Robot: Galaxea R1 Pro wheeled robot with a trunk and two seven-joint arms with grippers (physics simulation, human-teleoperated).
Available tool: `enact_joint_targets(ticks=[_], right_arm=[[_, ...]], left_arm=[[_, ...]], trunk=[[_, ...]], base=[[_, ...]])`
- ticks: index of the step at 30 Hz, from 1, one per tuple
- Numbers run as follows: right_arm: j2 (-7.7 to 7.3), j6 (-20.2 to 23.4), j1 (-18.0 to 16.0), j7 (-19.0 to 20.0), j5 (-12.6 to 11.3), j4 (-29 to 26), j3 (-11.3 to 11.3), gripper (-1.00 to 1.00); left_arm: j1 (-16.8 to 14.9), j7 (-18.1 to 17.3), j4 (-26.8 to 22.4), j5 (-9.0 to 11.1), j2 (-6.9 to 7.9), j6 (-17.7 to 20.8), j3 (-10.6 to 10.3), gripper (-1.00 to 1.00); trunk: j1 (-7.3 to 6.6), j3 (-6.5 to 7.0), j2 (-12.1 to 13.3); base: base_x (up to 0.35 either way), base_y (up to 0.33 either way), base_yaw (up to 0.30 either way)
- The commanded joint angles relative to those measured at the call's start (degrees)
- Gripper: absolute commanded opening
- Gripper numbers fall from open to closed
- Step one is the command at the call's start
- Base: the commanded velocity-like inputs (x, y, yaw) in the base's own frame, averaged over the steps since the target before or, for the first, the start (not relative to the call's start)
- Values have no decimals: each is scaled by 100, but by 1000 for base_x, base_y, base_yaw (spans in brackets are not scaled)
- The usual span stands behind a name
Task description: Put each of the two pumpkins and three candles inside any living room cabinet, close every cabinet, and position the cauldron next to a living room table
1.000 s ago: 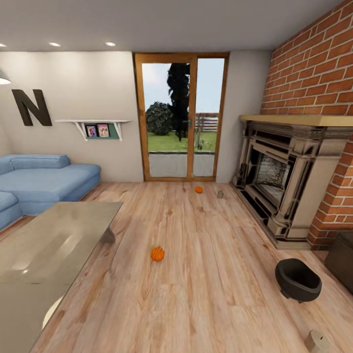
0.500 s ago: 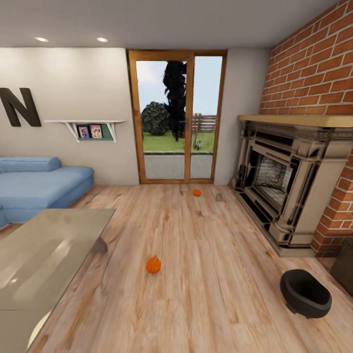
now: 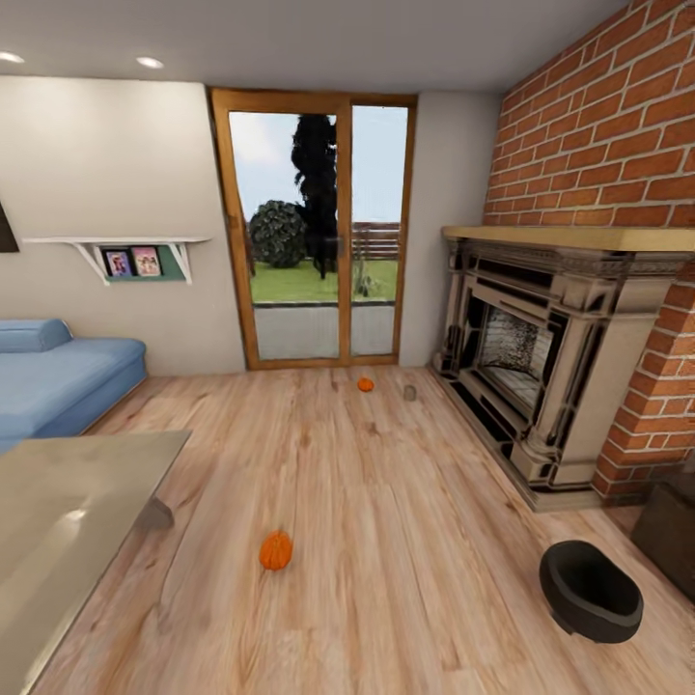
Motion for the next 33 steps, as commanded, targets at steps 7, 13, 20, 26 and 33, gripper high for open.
enact_joint_targets(ticks=[7, 13, 20, 26, 33], right_arm=[[1, -11, -3, -2, 6, 3, 1, 100], [1, -11, -3, -2, 5, 3, 1, 100], [2, -11, -3, -2, 1, 3, -3, 100], [4, -11, -3, -2, -1, 3, -3, 100], [9, -11, -3, -2, -4, 4, -10, 100]], left_arm=[[4, 1, -13, 1, 0, 3, 3, 100], [4, 1, -13, 1, 0, 3, 3, 100], [4, 21, -13, 1, 10, 3, -3, 100], [4, 33, -13, 1, 23, 2, -5, 100], [4, 33, -13, 1, 15, 3, -3, 100]], trunk=[[3, -5, -2], [3, -5, -2], [3, -5, -2], [3, -5, -2], [3, -5, -2]], base=[[326, 0, -181], [325, 0, -229], [148, 0, -242], [7, 0, -177], [134, 0, -56]])
